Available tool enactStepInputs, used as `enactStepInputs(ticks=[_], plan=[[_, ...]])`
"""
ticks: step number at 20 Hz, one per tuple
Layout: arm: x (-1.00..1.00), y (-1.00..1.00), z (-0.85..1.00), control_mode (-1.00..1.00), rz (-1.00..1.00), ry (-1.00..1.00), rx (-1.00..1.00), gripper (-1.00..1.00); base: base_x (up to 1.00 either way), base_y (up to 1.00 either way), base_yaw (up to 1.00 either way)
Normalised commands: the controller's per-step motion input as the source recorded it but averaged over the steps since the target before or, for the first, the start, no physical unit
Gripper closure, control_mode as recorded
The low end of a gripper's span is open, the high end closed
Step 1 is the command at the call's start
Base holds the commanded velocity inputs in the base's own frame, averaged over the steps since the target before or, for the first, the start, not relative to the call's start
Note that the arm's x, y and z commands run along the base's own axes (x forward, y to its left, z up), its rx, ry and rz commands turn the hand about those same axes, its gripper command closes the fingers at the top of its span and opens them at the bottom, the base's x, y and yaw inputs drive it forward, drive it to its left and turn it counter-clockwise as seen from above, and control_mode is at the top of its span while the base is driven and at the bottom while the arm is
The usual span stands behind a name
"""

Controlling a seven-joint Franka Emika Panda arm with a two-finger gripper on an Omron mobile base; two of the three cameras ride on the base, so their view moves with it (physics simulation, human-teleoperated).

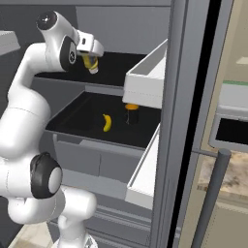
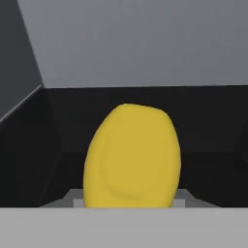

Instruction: Place the mustard and ketchup from the counter to the top shelf of the fridge. If the existing items in the fridge are on the top shelf, move them to other shelves.

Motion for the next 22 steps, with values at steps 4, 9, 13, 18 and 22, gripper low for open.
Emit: enactStepInputs(ticks=[4, 9, 13, 18, 22], plan=[[0.35, 0.00, -0.36, -1.00, 0.00, 0.00, -0.07, -1.00, 0.00, 0.00, 0.00], [0.28, 0.00, -0.14, -1.00, 0.00, -0.04, -0.01, -1.00, 0.00, 0.00, 0.00], [0.13, 0.00, -0.01, -1.00, 0.01, -0.02, 0.00, -1.00, 0.00, 0.00, 0.00], [0.10, 0.00, 0.00, -1.00, 0.00, 0.00, 0.00, -1.00, 0.00, 0.00, 0.00], [0.10, 0.00, 0.00, -1.00, 0.00, 0.00, 0.00, -1.00, 0.00, 0.00, 0.00]])
